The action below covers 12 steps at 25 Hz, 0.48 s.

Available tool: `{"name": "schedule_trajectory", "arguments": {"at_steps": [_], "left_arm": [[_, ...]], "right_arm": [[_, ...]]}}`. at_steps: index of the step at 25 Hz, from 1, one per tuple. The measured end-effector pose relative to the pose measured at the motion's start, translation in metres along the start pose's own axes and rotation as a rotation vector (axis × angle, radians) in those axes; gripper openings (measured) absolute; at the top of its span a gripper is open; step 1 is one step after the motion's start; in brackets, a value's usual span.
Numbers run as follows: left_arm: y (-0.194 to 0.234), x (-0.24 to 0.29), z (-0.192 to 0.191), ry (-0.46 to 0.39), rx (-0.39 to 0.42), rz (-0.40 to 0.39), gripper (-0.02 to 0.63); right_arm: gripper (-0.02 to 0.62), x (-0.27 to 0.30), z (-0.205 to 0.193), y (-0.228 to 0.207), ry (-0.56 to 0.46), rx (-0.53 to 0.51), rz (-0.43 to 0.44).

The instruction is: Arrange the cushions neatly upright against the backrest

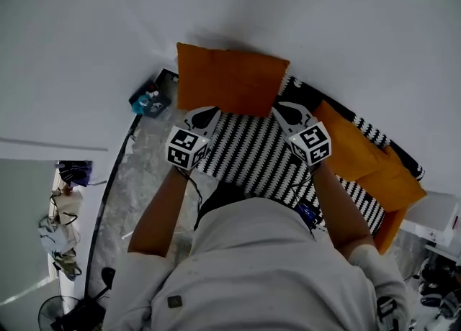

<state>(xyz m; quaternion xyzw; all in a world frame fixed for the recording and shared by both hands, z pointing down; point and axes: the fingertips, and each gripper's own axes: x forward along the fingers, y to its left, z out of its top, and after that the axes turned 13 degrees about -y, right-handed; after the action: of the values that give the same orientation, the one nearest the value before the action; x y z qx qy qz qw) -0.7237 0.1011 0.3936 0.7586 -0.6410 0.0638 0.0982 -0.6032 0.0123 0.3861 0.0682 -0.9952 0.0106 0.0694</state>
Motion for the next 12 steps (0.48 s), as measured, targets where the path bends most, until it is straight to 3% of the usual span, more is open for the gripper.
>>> {"name": "schedule_trajectory", "arguments": {"at_steps": [8,12], "left_arm": [[0.080,0.053,-0.003,0.074,0.045,-0.106,0.012],[0.117,0.076,-0.009,0.120,0.082,-0.147,0.014]], "right_arm": [[0.032,0.076,-0.015,-0.046,0.059,-0.007,-0.060],[0.035,0.108,-0.024,-0.060,0.089,-0.022,-0.044]]}}
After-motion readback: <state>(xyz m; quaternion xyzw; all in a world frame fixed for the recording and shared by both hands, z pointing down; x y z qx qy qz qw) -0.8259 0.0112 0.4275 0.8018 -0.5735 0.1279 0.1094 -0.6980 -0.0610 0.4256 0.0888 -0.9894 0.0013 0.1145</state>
